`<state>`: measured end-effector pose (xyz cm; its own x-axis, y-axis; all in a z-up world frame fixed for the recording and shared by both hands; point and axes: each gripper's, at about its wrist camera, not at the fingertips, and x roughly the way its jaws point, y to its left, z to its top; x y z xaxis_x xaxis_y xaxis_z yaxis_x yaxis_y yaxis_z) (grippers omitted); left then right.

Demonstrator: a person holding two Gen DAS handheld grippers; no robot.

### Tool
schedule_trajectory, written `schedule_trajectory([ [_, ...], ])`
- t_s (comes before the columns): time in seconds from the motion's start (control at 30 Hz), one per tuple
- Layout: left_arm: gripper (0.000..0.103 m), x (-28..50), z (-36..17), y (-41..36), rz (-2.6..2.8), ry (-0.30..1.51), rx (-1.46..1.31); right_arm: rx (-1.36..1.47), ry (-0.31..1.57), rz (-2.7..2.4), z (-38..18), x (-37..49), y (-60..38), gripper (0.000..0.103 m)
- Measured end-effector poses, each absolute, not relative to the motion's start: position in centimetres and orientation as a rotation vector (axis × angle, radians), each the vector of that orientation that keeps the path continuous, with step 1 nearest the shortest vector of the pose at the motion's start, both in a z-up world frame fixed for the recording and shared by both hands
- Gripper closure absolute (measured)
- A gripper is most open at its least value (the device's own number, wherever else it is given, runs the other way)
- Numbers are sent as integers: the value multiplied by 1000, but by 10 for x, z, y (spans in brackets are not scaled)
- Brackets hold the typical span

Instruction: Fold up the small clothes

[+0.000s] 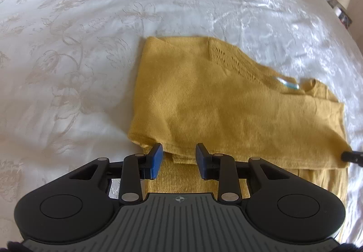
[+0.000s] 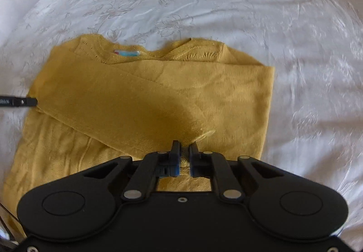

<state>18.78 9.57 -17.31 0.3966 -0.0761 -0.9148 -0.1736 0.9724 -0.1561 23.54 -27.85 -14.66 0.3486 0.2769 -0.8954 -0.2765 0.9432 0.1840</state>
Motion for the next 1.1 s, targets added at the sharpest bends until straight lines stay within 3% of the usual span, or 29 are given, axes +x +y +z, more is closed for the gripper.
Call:
schedule_trajectory([
  [0.07,72,186,-178,95,58,1181,-228,69,1153,334,-146,234,-286,77],
  [0.13,72,185,-184,95,58,1201,-214,103,1155,325,-147,235,-290,54],
  [0.17,71,185,-187,95,55,1211,-205,114,1156,318,-148,237,-291,48],
  [0.43,66,184,-198,97,6,1232,-166,303,1191,275,-170,253,-303,47],
  [0.5,65,182,-196,98,2,1224,-171,324,1192,269,-173,254,-302,54],
  [0.53,65,180,-195,97,0,1217,-170,315,1191,272,-173,254,-299,76],
  [0.57,65,177,-193,97,-1,1207,-168,288,1185,273,-171,254,-295,89],
  [0.83,62,163,-189,102,21,1188,-129,42,937,412,-82,241,-271,90],
  [1.1,60,171,-196,104,69,1185,-175,-13,1106,239,-143,274,-301,90],
])
